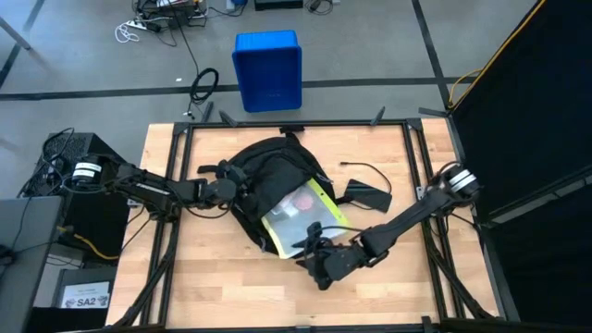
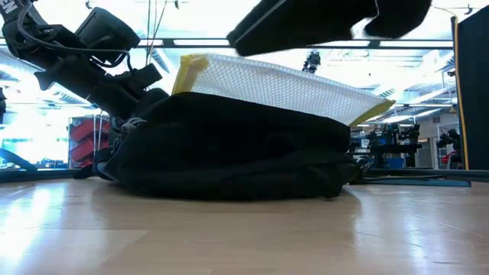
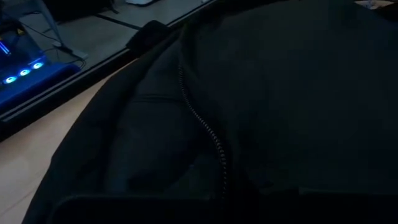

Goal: Unpack backpack
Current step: Remove the white zip bag from the black backpack

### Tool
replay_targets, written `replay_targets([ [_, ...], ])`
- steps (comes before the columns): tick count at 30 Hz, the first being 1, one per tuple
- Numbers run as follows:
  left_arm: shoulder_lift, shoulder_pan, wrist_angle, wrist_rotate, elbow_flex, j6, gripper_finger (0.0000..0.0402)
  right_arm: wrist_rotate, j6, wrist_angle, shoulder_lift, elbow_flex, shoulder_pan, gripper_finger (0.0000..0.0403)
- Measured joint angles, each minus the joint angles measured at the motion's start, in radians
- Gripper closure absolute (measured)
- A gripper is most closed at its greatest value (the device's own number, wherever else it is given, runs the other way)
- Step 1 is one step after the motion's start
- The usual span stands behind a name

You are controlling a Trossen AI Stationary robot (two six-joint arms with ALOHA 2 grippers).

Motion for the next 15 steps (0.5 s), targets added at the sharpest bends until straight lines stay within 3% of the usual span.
replay_targets([
  [3,0.000,0.000,0.002,0.002,0.000,0.000,0.0402,0.014,-0.039,0.063,0.046,0.000,-0.027,0.0129],
  [7,0.000,0.000,0.001,0.017,0.000,-0.002,0.0402,0.033,-0.062,0.094,0.096,0.000,-0.071,0.0118],
  [11,0.000,0.000,-0.001,0.018,0.000,-0.002,0.0402,0.046,-0.062,0.131,0.099,0.000,-0.108,0.0141],
  [15,0.000,0.000,-0.008,0.018,0.000,-0.002,0.0402,0.027,-0.079,0.189,0.100,0.000,-0.132,0.0190],
])
